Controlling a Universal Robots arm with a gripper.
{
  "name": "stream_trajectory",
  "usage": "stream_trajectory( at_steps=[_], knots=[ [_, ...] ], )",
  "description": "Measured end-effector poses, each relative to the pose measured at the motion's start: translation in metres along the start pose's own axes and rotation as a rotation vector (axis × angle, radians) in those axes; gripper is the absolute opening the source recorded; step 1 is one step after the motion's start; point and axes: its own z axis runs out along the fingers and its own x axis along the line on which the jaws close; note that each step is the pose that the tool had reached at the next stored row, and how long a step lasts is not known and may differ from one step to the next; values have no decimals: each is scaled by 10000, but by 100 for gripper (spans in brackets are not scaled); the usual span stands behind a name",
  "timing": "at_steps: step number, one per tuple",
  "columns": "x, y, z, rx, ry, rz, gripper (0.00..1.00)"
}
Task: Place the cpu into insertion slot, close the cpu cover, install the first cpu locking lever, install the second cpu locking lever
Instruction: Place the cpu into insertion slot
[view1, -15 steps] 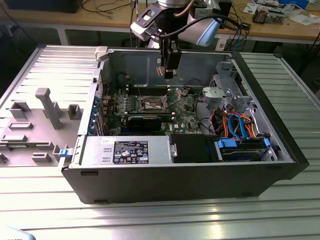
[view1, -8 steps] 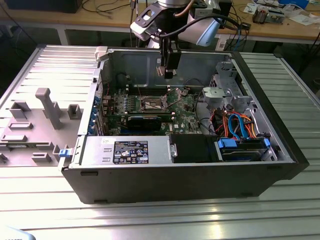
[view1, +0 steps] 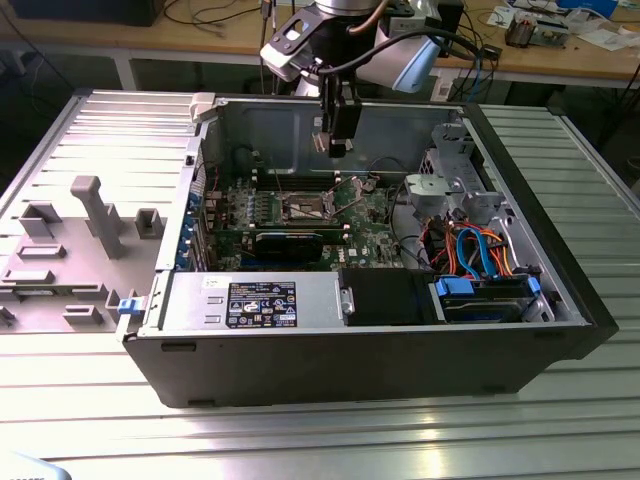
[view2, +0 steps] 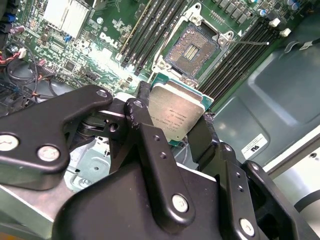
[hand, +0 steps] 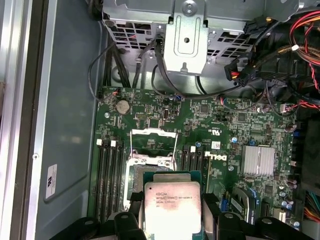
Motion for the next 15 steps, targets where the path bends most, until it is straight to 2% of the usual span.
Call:
stream_trajectory(
  at_steps=[15],
  knots=[
    [0,0,1,4,-10,178,55]
  ],
)
